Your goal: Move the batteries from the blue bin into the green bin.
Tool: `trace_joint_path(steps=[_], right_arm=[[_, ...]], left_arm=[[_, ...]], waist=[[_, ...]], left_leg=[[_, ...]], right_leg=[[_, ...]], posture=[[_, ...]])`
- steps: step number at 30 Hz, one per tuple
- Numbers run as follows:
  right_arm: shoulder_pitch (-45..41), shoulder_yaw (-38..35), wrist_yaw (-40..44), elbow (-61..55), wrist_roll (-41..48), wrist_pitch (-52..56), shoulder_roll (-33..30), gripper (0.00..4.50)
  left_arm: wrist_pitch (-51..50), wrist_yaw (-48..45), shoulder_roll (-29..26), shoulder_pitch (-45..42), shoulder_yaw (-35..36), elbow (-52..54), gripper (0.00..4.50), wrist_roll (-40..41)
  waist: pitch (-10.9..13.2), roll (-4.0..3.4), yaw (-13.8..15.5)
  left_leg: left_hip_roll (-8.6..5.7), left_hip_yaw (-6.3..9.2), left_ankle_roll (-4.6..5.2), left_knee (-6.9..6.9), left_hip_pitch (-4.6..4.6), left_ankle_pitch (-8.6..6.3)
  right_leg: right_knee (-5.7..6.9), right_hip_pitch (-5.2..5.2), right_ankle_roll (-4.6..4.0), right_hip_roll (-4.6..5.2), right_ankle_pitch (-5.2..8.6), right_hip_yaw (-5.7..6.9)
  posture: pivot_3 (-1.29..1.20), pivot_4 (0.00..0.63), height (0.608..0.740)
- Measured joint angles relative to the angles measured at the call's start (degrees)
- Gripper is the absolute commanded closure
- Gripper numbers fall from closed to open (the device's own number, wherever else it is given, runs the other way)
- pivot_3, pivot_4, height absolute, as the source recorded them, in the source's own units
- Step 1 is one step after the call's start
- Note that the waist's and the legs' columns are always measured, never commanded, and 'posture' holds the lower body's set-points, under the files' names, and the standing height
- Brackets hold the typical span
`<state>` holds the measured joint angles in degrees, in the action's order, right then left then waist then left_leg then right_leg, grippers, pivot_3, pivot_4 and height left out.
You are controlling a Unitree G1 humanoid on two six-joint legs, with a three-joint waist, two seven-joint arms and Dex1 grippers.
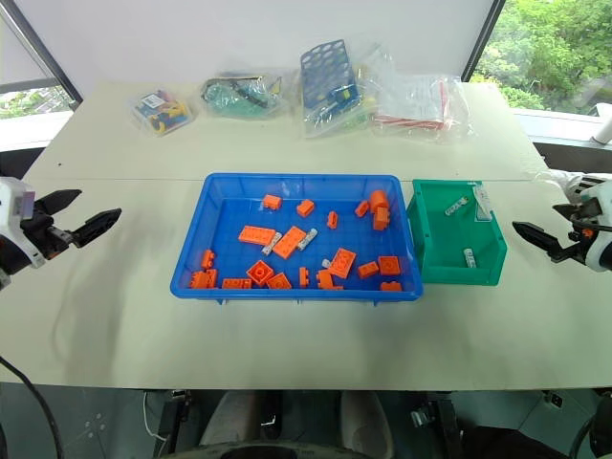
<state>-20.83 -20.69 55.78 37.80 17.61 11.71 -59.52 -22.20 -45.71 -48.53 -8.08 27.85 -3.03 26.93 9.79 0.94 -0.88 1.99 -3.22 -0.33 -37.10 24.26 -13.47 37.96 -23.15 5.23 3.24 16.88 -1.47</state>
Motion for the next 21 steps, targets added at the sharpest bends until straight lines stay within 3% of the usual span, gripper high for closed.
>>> trace_joint_path(steps=[14, 21], right_arm=[[0.63, -0.01, -1.12, -2.56, 0.39, 2.03, 0.57, 0.02], [-4.16, 0.18, -0.54, -5.55, 0.82, 5.9, 0.27, 0.02]], left_arm=[[-1.25, 1.94, 0.86, -0.83, -0.3, 1.43, 0.0, 0.02], [-5.22, -1.38, 1.17, -0.65, -2.39, 8.12, 0.0, 3.66]], waist=[[0.0, 0.0, 0.02], [0.0, -0.01, -0.04]], left_leg=[[-0.02, 0.0, 0.0, -0.01, 0.01, 0.0], [-0.02, 0.01, 0.0, -0.01, 0.01, 0.0]], right_leg=[[0.0, 0.0, 0.02, -0.02, -0.01, 0.0], [0.01, -0.01, 0.02, -0.03, -0.01, 0.0]], posture=[[0.0, 0.15, 0.739], [0.0, 0.15, 0.739]])
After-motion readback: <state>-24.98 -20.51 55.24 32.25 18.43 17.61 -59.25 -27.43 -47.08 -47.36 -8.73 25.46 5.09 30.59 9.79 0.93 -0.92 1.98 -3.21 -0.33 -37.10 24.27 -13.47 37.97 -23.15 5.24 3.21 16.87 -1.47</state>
